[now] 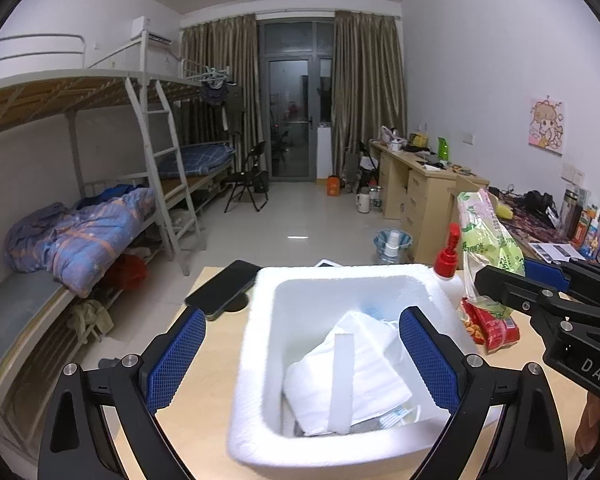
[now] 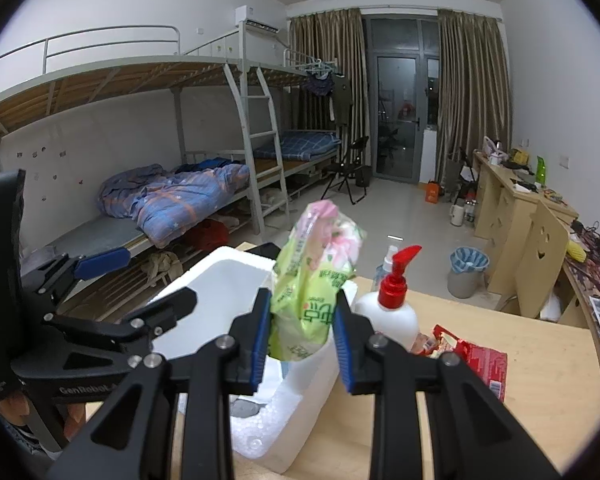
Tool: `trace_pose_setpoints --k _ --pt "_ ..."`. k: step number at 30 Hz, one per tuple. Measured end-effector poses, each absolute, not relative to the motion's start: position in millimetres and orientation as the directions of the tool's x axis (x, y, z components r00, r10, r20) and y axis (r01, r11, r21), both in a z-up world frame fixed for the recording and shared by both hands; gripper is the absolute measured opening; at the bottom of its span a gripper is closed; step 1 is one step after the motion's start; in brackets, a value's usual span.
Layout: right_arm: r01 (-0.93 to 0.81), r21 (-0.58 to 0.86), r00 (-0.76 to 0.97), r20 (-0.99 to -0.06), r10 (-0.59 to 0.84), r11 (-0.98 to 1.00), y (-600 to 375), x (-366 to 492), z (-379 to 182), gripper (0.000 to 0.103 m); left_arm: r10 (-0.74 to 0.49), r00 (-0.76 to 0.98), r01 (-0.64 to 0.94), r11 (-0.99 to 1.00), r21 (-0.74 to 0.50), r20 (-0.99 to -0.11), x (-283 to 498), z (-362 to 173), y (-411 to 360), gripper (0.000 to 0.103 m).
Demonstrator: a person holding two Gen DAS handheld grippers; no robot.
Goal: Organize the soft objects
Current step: 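Lower the foam tube into the foam box and open left gripper, then lower the green packet into the foam box and open right gripper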
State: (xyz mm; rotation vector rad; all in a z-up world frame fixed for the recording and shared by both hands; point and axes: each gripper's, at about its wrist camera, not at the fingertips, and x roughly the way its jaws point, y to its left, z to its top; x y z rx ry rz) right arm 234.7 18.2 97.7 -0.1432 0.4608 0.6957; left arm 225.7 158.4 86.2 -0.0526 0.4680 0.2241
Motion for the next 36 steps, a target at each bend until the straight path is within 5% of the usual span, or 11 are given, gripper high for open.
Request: trace_pose_setpoints --k 36 --pt "-0.724 0.018 0.579 -0.526 0.623 0.689 73.4 227.7 82.9 0.033 0.372 0.824 -0.416 0.909 -0.010 -0.428 152.7 96.6 216.7 0.098"
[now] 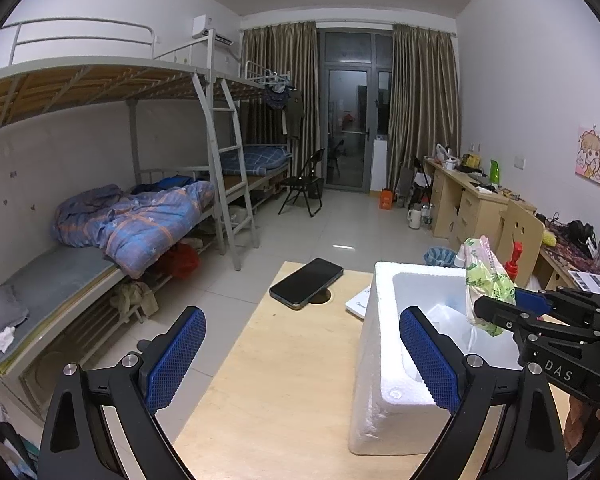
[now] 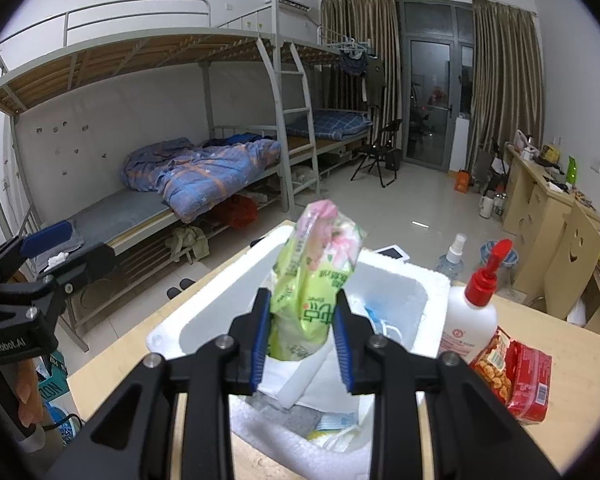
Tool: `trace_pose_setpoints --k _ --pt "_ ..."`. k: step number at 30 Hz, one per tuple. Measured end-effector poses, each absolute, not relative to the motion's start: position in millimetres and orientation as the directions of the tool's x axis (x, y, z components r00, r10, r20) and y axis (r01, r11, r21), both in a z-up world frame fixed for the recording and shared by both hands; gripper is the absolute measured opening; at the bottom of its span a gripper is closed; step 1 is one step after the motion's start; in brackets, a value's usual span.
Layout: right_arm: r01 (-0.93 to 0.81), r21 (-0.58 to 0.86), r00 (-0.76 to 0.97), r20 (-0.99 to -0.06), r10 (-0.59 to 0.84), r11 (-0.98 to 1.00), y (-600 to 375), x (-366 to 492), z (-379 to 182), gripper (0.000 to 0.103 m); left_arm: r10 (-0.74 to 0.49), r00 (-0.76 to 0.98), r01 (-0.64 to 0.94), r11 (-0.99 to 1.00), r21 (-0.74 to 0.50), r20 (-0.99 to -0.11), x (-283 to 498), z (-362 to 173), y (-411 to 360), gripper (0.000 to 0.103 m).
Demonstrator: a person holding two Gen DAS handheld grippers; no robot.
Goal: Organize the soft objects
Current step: 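Lower the green packet into the foam box and open right gripper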
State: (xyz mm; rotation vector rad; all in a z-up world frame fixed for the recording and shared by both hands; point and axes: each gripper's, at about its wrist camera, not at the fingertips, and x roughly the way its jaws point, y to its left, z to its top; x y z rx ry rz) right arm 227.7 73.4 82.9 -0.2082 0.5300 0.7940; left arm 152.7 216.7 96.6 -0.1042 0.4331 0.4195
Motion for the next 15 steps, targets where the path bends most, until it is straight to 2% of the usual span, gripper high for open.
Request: trace_pose_setpoints --k 3,4,6,8,11,15 --pt "-0.725 0.016 0.575 -0.536 0.618 0.689 75.4 230.1 80.9 0.034 0.371 0.824 -0.414 0.910 -0.007 -0.429 150.9 97.6 216.8 0.098" --pt "-0.725 0.023 0.570 -0.541 0.618 0.688 75.9 231.2 80.2 0.038 0.372 0.824 -0.415 0.910 -0.008 -0.428 151.9 98.2 214.9 0.098" --pt "-0.724 0.030 0.566 -0.546 0.618 0.689 77.5 232.5 80.9 0.049 0.373 0.824 -0.416 0.909 -0.008 -0.427 152.1 98.5 215.6 0.098" --pt "-0.720 0.028 0.573 -0.539 0.617 0.693 75.6 231.6 81.8 0.068 0.375 0.823 -0.417 0.909 -0.006 -0.427 156.8 98.2 212.7 0.098" --pt "-0.714 0.015 0.594 -0.517 0.617 0.700 72.5 227.0 84.4 0.084 0.375 0.824 -0.419 0.908 -0.012 -0.425 157.9 98.5 210.7 0.098" --pt "-0.711 -0.010 0.605 -0.517 0.605 0.703 72.4 224.8 84.4 0.087 0.373 0.826 -0.419 0.908 -0.016 -0.423 157.5 99.3 209.9 0.098"
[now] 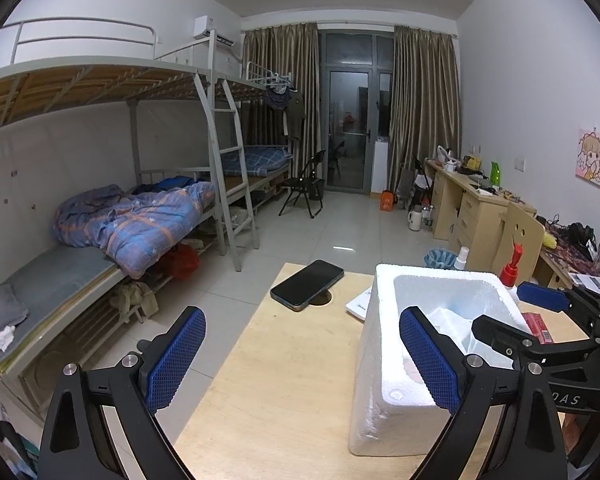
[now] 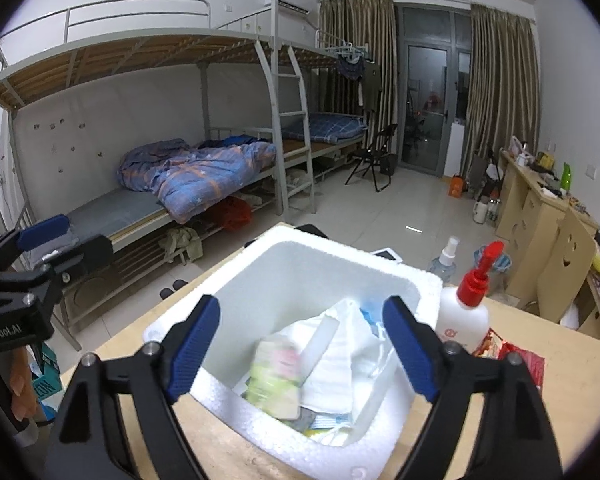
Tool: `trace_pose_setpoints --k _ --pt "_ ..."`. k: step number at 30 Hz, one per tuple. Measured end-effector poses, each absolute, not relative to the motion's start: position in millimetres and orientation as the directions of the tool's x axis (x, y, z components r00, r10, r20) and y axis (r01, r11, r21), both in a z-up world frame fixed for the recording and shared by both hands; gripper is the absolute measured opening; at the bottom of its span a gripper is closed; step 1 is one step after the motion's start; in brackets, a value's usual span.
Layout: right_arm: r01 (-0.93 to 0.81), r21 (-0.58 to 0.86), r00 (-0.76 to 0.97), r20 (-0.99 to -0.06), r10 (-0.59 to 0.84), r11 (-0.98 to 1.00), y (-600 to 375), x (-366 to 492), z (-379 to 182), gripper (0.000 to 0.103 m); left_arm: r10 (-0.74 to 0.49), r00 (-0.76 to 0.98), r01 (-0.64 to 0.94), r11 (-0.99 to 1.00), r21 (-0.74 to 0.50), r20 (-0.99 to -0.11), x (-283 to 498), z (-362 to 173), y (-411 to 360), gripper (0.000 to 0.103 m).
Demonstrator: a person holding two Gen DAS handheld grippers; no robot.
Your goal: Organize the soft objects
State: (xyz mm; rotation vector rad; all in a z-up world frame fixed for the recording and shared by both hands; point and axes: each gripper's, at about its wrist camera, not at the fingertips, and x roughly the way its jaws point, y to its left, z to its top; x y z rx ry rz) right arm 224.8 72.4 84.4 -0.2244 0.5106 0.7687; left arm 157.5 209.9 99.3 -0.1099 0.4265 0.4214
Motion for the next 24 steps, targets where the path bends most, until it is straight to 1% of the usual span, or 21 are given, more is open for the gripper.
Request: trace_pose_setpoints --k 5,12,24 --pt "-0.711 0.000 0.600 -0.522 0.606 0.704 70.4 226.7 83.1 0.087 0.371 0.826 -0.413 0.911 -0.007 -0.424 158.6 99.5 207.2 0.098" --pt "-0.699 0.008 0.614 -0.505 0.607 0.715 57.5 223.4 88.7 0.087 0.354 0.834 -0.392 0.920 -0.002 -0.422 159.8 101.5 195.6 0.098" --pt "-0.610 0.009 0.697 -0.470 0.542 0.792 4.7 210.5 97.8 0.087 0.267 0.874 -0.289 0.957 0.007 -0.406 163.5 108.0 146.6 0.098"
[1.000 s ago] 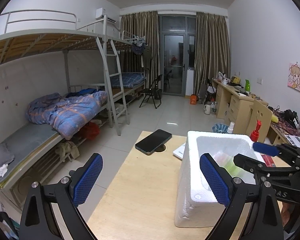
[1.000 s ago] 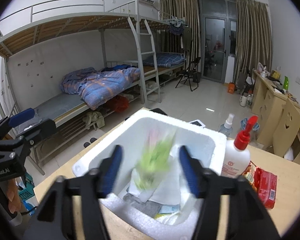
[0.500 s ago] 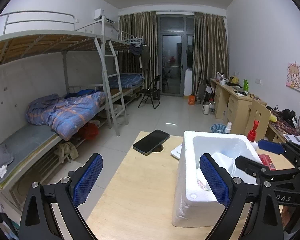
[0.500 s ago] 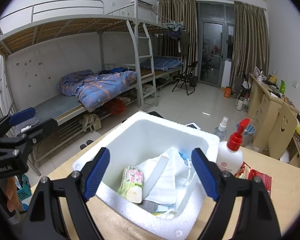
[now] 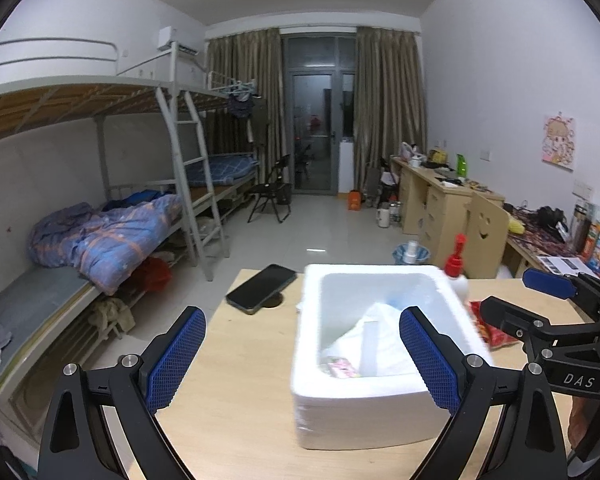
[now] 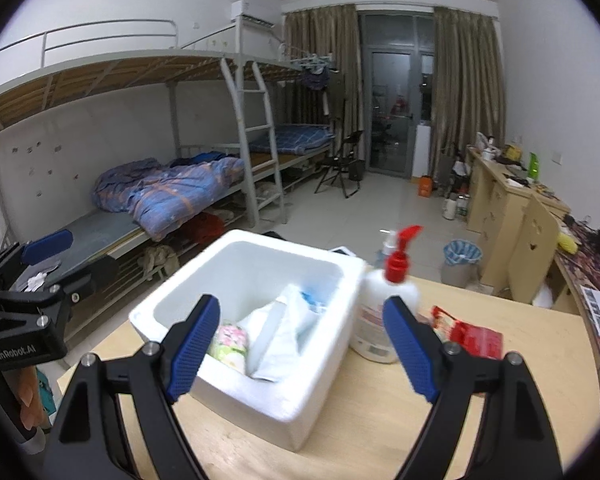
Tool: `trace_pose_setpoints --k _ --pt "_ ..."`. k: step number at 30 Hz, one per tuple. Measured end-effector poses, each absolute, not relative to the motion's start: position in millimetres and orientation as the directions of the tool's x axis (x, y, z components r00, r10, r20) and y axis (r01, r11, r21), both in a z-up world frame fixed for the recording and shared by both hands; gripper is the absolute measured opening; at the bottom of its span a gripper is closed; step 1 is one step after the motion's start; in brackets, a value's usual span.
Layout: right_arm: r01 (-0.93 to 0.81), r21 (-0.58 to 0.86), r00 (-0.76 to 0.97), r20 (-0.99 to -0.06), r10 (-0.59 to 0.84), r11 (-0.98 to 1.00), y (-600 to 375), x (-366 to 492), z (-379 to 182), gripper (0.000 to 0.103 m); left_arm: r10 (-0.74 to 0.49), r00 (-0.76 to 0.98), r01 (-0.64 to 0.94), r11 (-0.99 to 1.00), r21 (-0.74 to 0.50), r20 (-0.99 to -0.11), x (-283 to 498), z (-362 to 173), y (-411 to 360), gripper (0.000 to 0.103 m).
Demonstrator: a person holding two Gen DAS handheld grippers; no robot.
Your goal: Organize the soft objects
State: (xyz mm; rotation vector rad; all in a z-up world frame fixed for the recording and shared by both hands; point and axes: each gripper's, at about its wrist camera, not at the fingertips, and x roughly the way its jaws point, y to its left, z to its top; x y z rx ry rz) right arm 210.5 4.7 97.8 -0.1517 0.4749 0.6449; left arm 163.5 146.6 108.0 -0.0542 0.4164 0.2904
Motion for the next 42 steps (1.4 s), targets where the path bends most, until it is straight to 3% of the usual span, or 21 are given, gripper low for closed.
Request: trace_pose_setpoints --k 6,8,9,18,42 --pt "-0.555 0.024 0.736 -0.452 0.504 0.832 -29.0 203.8 100.5 0.088 0.206 0.893 -0.220 0.975 0.012 -0.401 167.9 109.8 114.4 0.098" --pt "-0.532 0.031 0.750 -0.446 0.488 0.846 -43.3 203.3 99.7 0.100 0.180 0.899 -0.192 0.981 0.010 -0.400 170.1 110.5 102.3 0.098" --pt "-0.519 0.036 0.759 -0.440 0.480 0.854 -51.2 201.4 99.2 0.101 0.168 0.901 -0.178 0.984 0.012 -0.400 170.9 110.7 96.5 0.098" --pt "-0.442 0.047 0.807 -0.414 0.420 0.896 -87.3 182.5 97.7 0.103 0.074 0.919 -0.077 0.997 0.007 -0.386 160.2 107.2 53.9 0.098" --pt "-0.422 0.071 0.862 -0.276 0.425 0.904 -123.2 106.0 59.8 0.103 0.065 0.966 -0.076 0.997 -0.033 -0.252 84.1 62.1 39.4 0.098"
